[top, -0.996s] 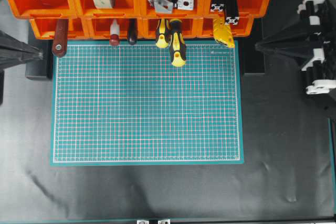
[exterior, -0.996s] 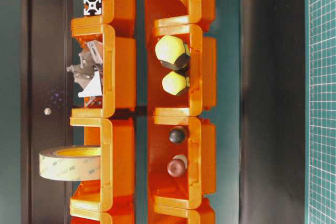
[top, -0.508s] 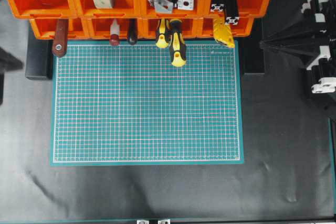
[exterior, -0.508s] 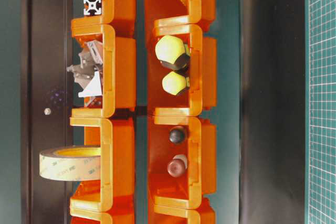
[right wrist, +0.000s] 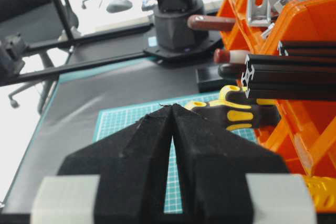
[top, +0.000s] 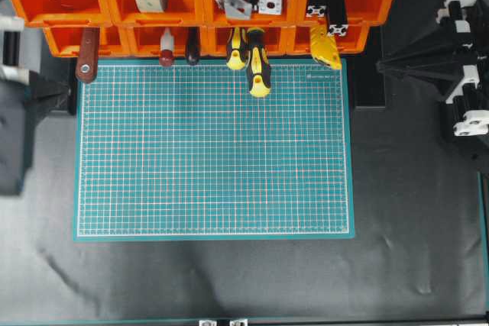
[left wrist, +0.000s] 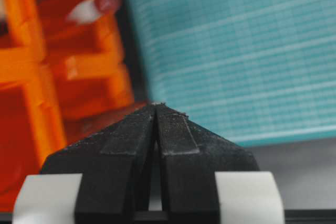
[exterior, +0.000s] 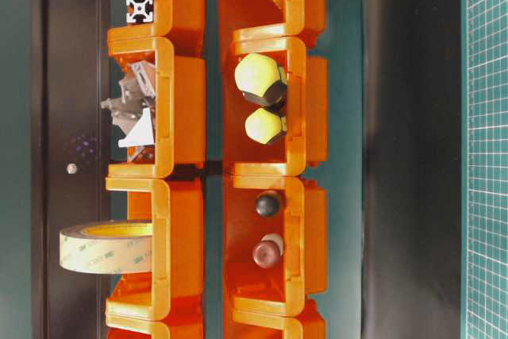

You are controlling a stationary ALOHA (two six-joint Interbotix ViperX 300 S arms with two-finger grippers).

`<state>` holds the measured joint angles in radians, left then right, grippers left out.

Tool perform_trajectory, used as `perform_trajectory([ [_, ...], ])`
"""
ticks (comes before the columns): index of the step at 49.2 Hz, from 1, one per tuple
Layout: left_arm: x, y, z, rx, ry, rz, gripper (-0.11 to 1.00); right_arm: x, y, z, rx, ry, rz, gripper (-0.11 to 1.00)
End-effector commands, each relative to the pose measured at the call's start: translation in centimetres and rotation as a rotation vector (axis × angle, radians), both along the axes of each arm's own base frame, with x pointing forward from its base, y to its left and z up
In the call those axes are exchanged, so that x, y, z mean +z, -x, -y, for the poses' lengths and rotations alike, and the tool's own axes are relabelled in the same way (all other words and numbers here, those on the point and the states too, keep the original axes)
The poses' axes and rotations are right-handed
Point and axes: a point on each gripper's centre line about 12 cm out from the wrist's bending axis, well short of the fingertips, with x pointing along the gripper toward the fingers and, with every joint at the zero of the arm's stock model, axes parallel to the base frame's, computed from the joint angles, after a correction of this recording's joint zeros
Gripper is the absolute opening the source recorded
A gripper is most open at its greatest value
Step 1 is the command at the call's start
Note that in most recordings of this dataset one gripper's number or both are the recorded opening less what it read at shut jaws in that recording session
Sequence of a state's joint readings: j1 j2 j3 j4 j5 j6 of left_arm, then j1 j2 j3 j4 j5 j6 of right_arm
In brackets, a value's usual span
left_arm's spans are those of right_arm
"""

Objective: Pick scraper from container rack with left arm.
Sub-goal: 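Move the left gripper toward the brown scraper handle on the rack, then close the left gripper on the brown scraper handle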

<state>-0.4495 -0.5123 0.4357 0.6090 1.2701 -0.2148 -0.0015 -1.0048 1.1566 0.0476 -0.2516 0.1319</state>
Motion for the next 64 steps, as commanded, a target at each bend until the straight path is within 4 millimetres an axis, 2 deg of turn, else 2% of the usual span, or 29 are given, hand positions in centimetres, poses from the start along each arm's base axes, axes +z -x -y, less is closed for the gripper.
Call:
perform_trajectory([
  [1,0.4,0.0,0.8,0.008,-0.039,0.028,0.00,0.9,-0.3,0.0,-0.002,-0.003,0.014,-0.01],
  [8,-1.8,-0.2,1.6,0.047,-0.117,0.021,0.00,0.9,-0.3,0.1,-0.003,-0.003,0.008,-0.01],
  [17,-3.5,-1.0,0.7,0.176,-0.345,0.046,0.00,0.7,-0.3,0.0,0.001,-0.003,-0.003,-0.01],
  [29,-7.4,-0.4,0.3,0.163,-0.399,-0.023,0.00,0.5,-0.3,0.0,0.001,-0.003,-0.020,-0.01],
  [38,-7.3,-0.3,0.4,0.132,-0.327,0.041,0.00,0.3,-0.1,0.1,-0.002,-0.004,-0.035,-0.01],
  [52,-7.0,-0.3,0.4,0.128,-0.315,0.054,0.01,0.0,0.2,0.1,-0.006,-0.004,-0.044,-0.01],
  [56,-7.2,-0.2,0.2,0.134,-0.316,0.051,0.13,0.0,0.2,0.2,-0.008,-0.004,-0.043,-0.01],
  [64,-8.0,-0.1,-0.4,0.128,-0.289,0.060,0.61,0.0,0.2,0.2,-0.008,-0.004,-0.044,-0.01],
])
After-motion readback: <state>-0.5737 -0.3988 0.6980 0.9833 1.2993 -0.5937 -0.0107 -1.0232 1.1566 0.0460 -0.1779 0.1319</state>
